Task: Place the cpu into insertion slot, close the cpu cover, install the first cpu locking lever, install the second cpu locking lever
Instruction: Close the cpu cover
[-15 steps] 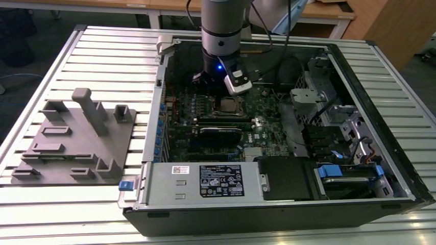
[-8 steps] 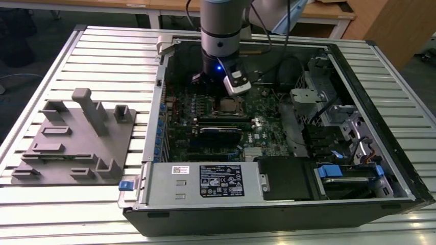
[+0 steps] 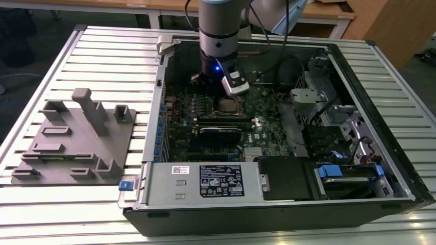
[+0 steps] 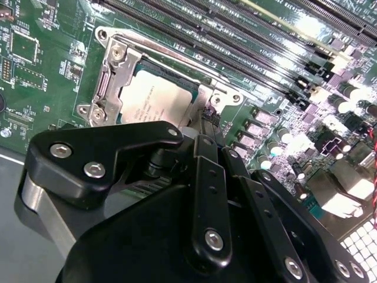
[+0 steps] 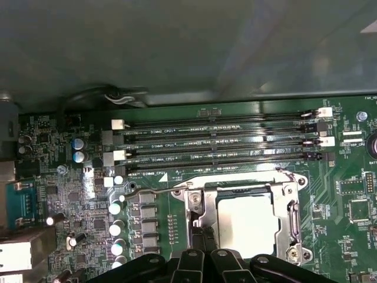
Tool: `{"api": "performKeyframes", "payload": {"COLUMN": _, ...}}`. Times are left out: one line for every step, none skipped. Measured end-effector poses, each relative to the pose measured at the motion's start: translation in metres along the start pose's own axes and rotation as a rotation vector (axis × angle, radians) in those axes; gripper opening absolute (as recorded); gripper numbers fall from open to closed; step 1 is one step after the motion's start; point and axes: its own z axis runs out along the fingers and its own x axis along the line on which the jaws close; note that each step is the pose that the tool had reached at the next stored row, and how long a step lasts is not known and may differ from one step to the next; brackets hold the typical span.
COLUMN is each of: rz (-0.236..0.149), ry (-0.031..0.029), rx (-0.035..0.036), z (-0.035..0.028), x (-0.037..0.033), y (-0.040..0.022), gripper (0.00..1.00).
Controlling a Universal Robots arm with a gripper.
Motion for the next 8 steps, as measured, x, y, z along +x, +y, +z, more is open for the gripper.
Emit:
{"api": "performKeyframes", "payload": {"rz": 0.0, "ry": -0.0001, "rx": 0.0, "z": 0.0002, "x": 0.0001, "y": 0.0004, "gripper": 0.1}}
{"api": "performKeyframes", "payload": {"rz": 0.0, "ry": -0.0001, "rx": -0.0001, "z": 0.0005, "x": 0.0001, "y": 0.0006, "gripper": 0.1}}
{"api": "performKeyframes", "payload": {"rz": 0.0, "ry": -0.0001, "rx": -0.0001, "z": 0.0009, "x": 0.0001, "y": 0.0008, "gripper": 0.1}}
{"api": "performKeyframes", "payload": {"rz": 0.0, "ry": -0.0001, "rx": -0.0001, "z": 0.0014, "x": 0.0002, "y": 0.001, "gripper": 0.1}}
{"api": "performKeyframes", "payload": {"rz": 0.0, "ry": 0.0, "rx": 0.0, "z": 0.0018, "x": 0.0002, "y": 0.0011, "gripper": 0.1}}
{"api": "performKeyframes", "payload": {"rz": 0.0, "ry": -0.0001, "rx": -0.0001, "z": 0.0024, "x": 0.0002, "y": 0.0012, "gripper": 0.1}}
{"api": "performKeyframes", "payload": {"rz": 0.0, "ry": 0.0, "rx": -0.0001, "z": 0.0031, "x": 0.0003, "y": 0.0013, "gripper": 0.1}}
{"api": "performKeyframes", "payload": {"rz": 0.0, "ry": 0.0, "rx": -0.0002, "z": 0.0038, "x": 0.0003, "y": 0.0014, "gripper": 0.1}}
